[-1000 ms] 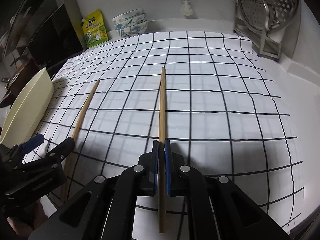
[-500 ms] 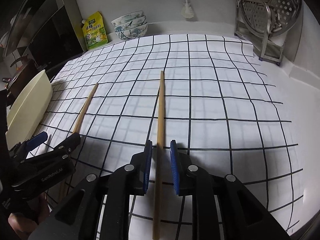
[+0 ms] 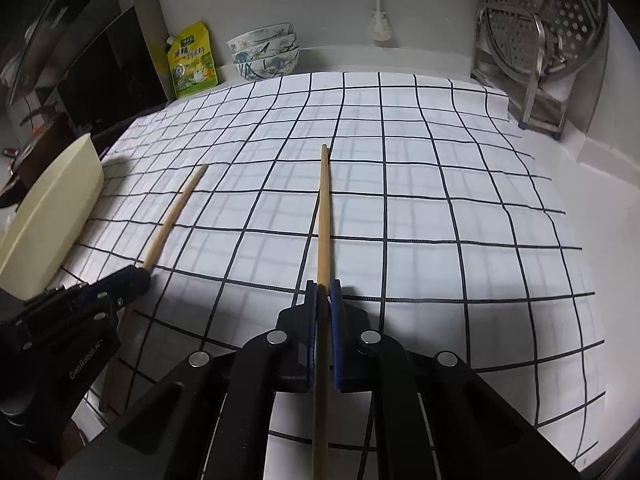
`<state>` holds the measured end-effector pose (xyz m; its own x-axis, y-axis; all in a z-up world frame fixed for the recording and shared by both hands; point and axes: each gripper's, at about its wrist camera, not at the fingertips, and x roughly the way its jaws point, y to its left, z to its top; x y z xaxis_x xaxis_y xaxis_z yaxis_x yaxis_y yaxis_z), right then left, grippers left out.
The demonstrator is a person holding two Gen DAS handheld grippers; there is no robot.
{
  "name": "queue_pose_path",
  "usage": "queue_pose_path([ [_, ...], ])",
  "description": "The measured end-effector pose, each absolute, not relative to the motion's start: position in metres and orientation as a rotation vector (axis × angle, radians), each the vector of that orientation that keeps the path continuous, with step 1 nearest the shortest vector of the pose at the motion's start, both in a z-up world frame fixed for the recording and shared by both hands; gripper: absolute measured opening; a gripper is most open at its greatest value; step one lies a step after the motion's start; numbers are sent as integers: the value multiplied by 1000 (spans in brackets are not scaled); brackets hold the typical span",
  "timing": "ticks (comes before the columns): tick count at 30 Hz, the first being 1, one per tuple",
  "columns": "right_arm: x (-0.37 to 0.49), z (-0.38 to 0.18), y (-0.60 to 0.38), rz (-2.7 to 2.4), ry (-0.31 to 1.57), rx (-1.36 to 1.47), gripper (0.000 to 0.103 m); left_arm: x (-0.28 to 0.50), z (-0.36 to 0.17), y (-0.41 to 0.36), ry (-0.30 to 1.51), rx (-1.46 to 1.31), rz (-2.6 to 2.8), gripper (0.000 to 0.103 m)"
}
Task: Organize utensils
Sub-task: 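Close the right tool on a chopstick while the left tool grasps the other, then carry the chopstick in the left tool over the basin while the right tool carries its own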
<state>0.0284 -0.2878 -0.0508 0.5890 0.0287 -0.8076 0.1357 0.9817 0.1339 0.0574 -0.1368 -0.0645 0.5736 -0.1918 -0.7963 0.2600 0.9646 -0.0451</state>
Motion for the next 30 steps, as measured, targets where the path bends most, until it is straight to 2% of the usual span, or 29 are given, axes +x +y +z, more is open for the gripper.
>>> queue_pose_path([
  [10,19,-40,-282,-4,879,260,6,44,-34,-102,867,59,-303,7],
  [18,21,-13,-249,16,811,240,6,42,20,-44,739,-20,-302,7],
  [30,81,43,-97,272,747,261,6,67,54,93,655,-89,-159,7],
])
